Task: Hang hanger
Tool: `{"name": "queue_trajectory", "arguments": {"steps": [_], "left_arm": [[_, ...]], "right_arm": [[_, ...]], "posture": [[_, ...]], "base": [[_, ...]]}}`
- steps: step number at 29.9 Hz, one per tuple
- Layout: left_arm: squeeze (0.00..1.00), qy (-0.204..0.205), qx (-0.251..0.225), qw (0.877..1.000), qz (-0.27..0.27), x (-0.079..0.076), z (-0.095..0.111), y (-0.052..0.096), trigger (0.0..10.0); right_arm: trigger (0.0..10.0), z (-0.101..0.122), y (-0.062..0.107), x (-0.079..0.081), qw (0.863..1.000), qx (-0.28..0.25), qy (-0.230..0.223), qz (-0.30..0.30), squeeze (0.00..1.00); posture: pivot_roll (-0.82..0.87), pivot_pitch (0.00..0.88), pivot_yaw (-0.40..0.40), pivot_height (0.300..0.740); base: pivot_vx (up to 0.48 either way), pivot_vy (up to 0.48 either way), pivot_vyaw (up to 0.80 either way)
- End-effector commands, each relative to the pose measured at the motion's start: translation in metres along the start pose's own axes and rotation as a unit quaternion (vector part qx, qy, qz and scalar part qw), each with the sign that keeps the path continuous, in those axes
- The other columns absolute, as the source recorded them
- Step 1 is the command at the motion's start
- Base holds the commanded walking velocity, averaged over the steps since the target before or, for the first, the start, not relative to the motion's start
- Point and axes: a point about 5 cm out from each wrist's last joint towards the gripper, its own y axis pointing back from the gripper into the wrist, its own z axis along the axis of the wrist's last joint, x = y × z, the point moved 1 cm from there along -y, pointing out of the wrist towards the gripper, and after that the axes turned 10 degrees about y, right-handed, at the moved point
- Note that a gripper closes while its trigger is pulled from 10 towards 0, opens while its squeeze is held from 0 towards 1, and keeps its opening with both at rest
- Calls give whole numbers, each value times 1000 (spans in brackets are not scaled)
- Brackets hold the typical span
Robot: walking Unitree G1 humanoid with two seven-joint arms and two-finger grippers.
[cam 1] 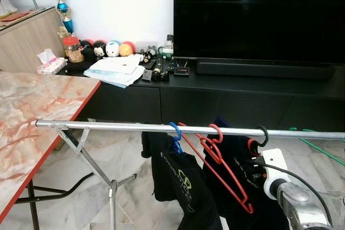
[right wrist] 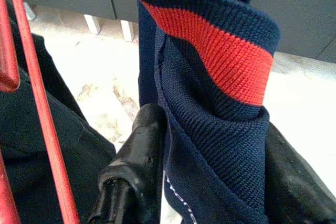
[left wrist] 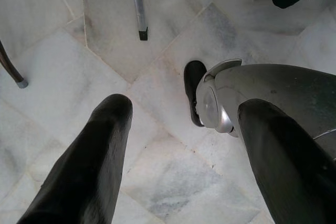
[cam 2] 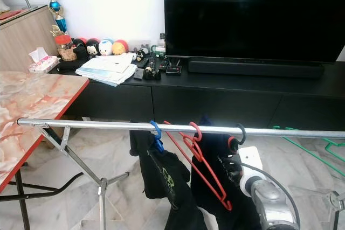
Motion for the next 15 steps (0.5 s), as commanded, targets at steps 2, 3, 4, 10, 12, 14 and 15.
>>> {"name": "queue_trajectory", "arguments": {"steps": [2, 3, 4, 10, 12, 14, 15], "left_arm": [[0, 0, 9, 1000, 6, 4, -4, 2, 10000], [0, 0, 9, 1000, 6, 4, -4, 2, 10000], [0, 0, 9, 1000, 6, 4, -4, 2, 10000], [0, 0, 9, 1000, 7, 5, -5, 2, 10000], [0, 0, 9, 1000, 7, 5, -5, 2, 10000], [0, -1, 9, 1000, 7, 5, -5, 2, 10000], [0, 0, 9, 1000, 7, 5, -5, 2, 10000]], "right_arm": [[0, -5, 0, 3, 1000, 4, -17, -5, 0], [0, -6, -1, 6, 1000, 4, -19, -6, 0], [0, -6, -1, 6, 1000, 4, -19, -6, 0], [0, -4, -3, 16, 999, -4, -37, -10, 0], [0, -4, -3, 17, 999, -4, -37, -10, 0], [0, -5, -2, 17, 999, -4, -42, -17, 0], [0, -5, -2, 16, 999, -7, -47, -27, 0]], "posture": [[-13, 4, 48, 740], [-13, 4, 48, 740], [-13, 4, 48, 740], [-8, 0, 49, 740], [-8, 0, 49, 740], [-7, 0, 48, 740], [-7, 0, 48, 740]], "base": [[0, 0, 0], [0, 0, 0], [0, 0, 0], [0, 0, 0], [0, 0, 0], [0, 0, 0], [0, 0, 0]]}}
